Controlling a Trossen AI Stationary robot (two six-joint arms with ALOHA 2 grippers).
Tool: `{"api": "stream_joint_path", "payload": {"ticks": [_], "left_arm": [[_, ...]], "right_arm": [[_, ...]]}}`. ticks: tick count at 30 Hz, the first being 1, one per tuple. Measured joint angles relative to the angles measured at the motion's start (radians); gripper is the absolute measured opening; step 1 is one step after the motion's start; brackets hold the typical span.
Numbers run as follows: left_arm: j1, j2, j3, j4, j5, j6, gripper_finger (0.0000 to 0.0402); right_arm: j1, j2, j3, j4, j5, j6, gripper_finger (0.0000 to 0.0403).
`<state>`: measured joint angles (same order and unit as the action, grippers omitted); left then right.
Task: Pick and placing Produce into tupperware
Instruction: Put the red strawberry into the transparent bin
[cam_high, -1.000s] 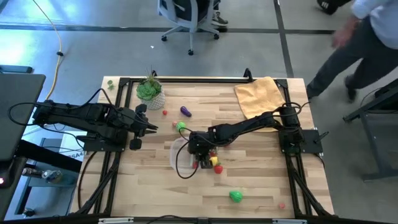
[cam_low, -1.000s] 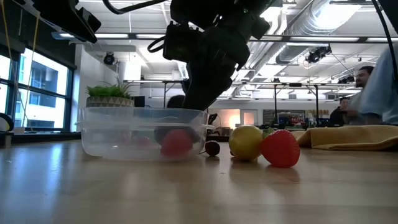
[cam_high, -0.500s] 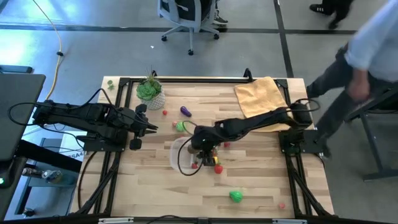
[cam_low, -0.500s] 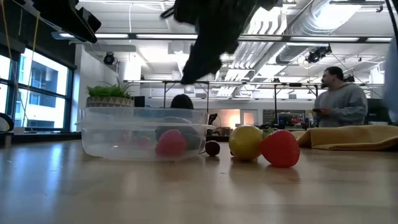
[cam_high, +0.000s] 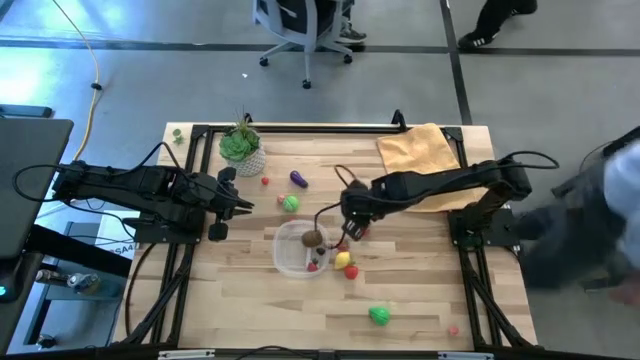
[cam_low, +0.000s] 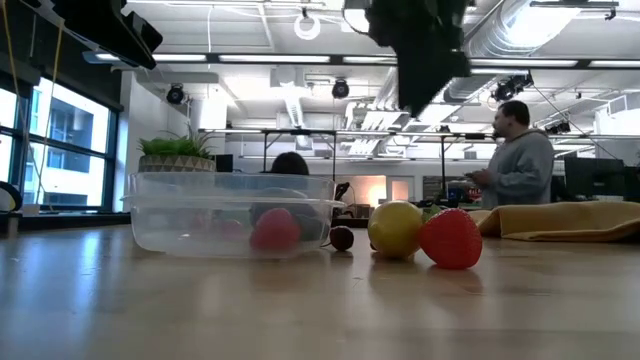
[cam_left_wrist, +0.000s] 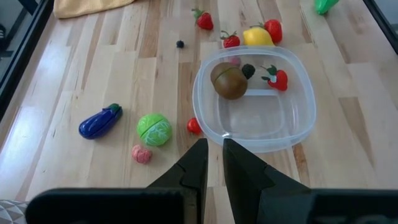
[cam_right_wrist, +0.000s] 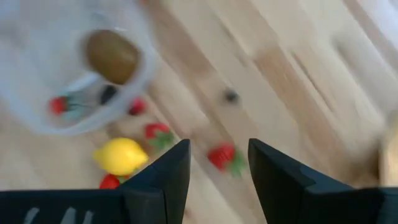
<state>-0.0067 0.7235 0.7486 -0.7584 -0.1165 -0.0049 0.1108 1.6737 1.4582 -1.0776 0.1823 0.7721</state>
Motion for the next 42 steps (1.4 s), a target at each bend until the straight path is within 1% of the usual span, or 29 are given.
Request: {"api": "stream_joint_path", "payload": {"ticks": [3, 6, 11, 17, 20, 23, 28, 31, 34, 37, 42], "left_arm": [[0.000, 0.000, 0.000, 0.000, 0.000, 0.000, 0.0040], [0.000, 0.000, 0.000, 0.000, 0.000, 0.000, 0.0040], [0.000, 0.000, 0.000, 0.000, 0.000, 0.000, 0.0040], [0.000, 0.000, 0.000, 0.000, 0.000, 0.000, 0.0040], [0.000, 0.000, 0.000, 0.000, 0.000, 0.000, 0.0040], [0.000, 0.000, 0.000, 0.000, 0.000, 0.000, 0.0040], [0.000, 0.000, 0.000, 0.000, 0.000, 0.000, 0.0040], [0.000, 0.000, 0.000, 0.000, 0.000, 0.000, 0.0040], [0.000, 0.000, 0.000, 0.000, 0.000, 0.000, 0.0040], [0.000, 0.000, 0.000, 0.000, 0.000, 0.000, 0.0040], [0.000, 0.000, 0.000, 0.000, 0.000, 0.000, 0.0040]], "right_arm": [[0.001, 0.004, 0.000, -0.100, 0.001, 0.180, 0.0154], [0.001, 0.024, 0.000, -0.128, -0.011, 0.271, 0.0154], [0.001, 0.067, 0.000, -0.115, -0.057, 0.338, 0.0154], [0.001, 0.133, -0.001, -0.114, -0.069, 0.422, 0.0154], [0.001, 0.150, -0.001, -0.097, -0.082, 0.462, 0.0154], [0.001, 0.156, -0.001, -0.062, -0.072, 0.493, 0.0154], [0.008, 0.155, -0.001, -0.016, -0.023, 0.628, 0.0154], [0.019, 0.167, -0.001, -0.024, -0.026, 0.712, 0.0154], [0.038, 0.188, -0.001, -0.033, -0.051, 0.803, 0.0154], [0.053, 0.208, -0.001, -0.034, -0.043, 0.872, 0.0154], [0.053, 0.235, -0.001, -0.044, -0.055, 0.926, 0.0154]]}}
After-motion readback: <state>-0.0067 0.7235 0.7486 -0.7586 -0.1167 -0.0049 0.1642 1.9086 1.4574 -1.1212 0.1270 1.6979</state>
